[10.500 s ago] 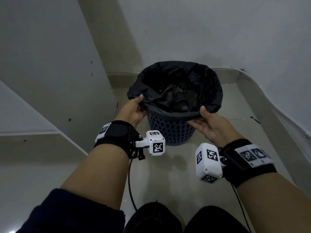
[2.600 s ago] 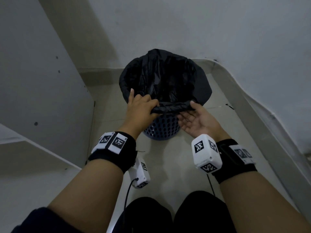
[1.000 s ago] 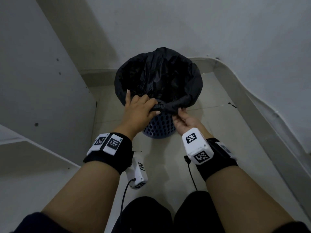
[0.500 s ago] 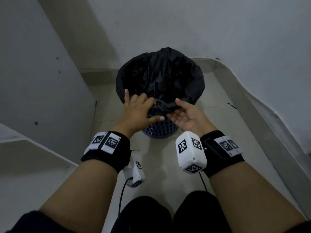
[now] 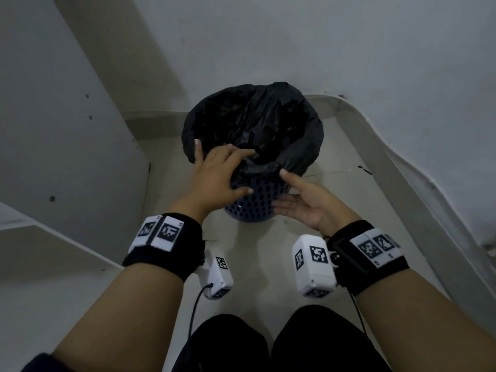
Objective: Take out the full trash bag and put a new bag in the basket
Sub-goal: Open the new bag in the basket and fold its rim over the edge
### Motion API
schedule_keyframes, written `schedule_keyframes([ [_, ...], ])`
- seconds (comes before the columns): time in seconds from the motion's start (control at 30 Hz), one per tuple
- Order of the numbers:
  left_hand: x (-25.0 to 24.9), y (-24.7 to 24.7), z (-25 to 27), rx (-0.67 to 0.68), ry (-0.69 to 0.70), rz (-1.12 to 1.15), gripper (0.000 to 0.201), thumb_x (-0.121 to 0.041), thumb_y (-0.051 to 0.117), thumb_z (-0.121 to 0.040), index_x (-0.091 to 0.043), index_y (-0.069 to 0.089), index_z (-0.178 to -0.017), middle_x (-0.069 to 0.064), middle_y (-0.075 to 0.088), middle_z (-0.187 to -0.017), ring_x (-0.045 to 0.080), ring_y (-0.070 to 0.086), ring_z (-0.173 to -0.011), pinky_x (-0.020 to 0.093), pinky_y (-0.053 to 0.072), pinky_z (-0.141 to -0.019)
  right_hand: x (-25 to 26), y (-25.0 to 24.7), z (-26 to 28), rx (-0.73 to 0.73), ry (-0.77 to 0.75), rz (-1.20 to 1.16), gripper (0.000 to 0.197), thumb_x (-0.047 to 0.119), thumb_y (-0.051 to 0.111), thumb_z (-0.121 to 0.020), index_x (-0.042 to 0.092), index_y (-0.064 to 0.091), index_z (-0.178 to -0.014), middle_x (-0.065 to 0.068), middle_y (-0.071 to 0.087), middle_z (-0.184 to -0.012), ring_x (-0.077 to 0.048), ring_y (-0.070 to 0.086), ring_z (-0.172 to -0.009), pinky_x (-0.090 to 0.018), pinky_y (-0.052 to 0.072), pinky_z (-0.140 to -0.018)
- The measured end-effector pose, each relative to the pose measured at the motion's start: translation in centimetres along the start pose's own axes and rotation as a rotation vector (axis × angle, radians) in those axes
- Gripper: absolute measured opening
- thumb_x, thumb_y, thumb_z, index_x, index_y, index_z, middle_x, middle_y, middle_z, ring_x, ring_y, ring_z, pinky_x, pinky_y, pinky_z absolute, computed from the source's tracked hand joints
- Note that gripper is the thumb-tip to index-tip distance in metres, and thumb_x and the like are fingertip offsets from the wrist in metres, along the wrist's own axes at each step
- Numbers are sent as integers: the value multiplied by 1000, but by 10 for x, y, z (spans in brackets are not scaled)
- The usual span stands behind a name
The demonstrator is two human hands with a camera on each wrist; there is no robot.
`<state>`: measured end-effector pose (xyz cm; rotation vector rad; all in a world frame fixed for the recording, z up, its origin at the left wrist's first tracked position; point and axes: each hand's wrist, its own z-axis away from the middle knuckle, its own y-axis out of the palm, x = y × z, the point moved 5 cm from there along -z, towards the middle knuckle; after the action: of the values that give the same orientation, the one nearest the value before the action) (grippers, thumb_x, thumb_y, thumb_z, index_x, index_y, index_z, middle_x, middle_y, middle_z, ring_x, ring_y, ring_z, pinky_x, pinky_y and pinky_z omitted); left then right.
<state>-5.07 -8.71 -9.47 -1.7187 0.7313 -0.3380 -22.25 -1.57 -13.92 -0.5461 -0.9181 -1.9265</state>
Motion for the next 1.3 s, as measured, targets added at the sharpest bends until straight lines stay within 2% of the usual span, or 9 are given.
schedule_keyframes([
  [0.07,-19,10,-4,4,29,-7,68,-60,56,-84,-32,40,-143,-5,56,-130,21,44,-130,56,-13,-115,16,-3,0,26,-91,-208,55,38,60,-91,12,44,-136,-21,48,-135,-40,52,-122,-53,44,-102],
  [0.17,-29,19,-8,-30,-20,-55,51,-55,33,-89,-27,59,-121,-4,62,-103,25,55,-103,55,4,-118,33,-2,-3,40,-185,-408,40,24,58,-94,7,50,-129,-17,59,-115,-32,60,-104,-48,56,-85],
  [0.33,-25,25,-11,-94,-42,-85,33,-48,41,-95,-22,59,-104,-1,58,-95,26,53,-93,45,21,-111,32,-9,-18,-16,-178,-524,10,4,51,-96,2,61,-94,-9,68,-80,-18,59,-79,-23,59,-57],
  [0.43,-24,24,-9,-77,-40,-63,36,-51,36,-94,-23,57,-102,-3,56,-94,24,51,-93,41,21,-107,24,-7,-23,-23,-132,-704,17,2,45,-98,0,57,-86,-12,69,-60,-22,59,-82,-31,58,-63],
  [0.53,-23,23,-9,-68,-41,-57,39,-53,30,-91,-24,54,-99,-4,53,-93,23,50,-91,41,23,-106,14,-4,-26,-94,-87,-892,18,0,44,-98,-2,54,-83,-15,66,-81,-24,56,-103,-33,50,-83],
  [0.67,-20,25,-11,-45,-39,-49,38,-52,32,-91,-24,56,-101,-3,53,-93,22,50,-92,43,22,-108,11,2,-25,-108,-77,-792,20,2,49,-97,1,55,-78,-14,66,-62,-21,58,-76,-26,57,-64],
  [0.9,-21,24,-12,-33,-69,-72,40,-53,32,-92,-22,56,-102,-1,56,-96,25,51,-94,42,21,-106,26,3,-9,-16,-139,-629,17,18,54,-96,4,59,-88,-6,61,-88,-19,57,-87,-33,48,-94],
  [1.17,-18,22,-13,19,-42,-60,42,-55,38,-93,-20,58,-107,-1,54,-98,26,51,-99,44,12,-114,18,11,-21,61,-196,-621,13,13,51,-97,6,59,-92,-8,71,-79,-18,60,-85,-26,56,-67],
  [1.3,-5,16,-15,55,-56,-74,67,-73,17,-84,-19,54,-98,-3,44,-92,26,47,-98,51,2,-118,11,8,-20,37,-250,-389,14,17,49,-99,9,61,-98,-8,69,-91,-18,63,-89,-30,51,-82],
])
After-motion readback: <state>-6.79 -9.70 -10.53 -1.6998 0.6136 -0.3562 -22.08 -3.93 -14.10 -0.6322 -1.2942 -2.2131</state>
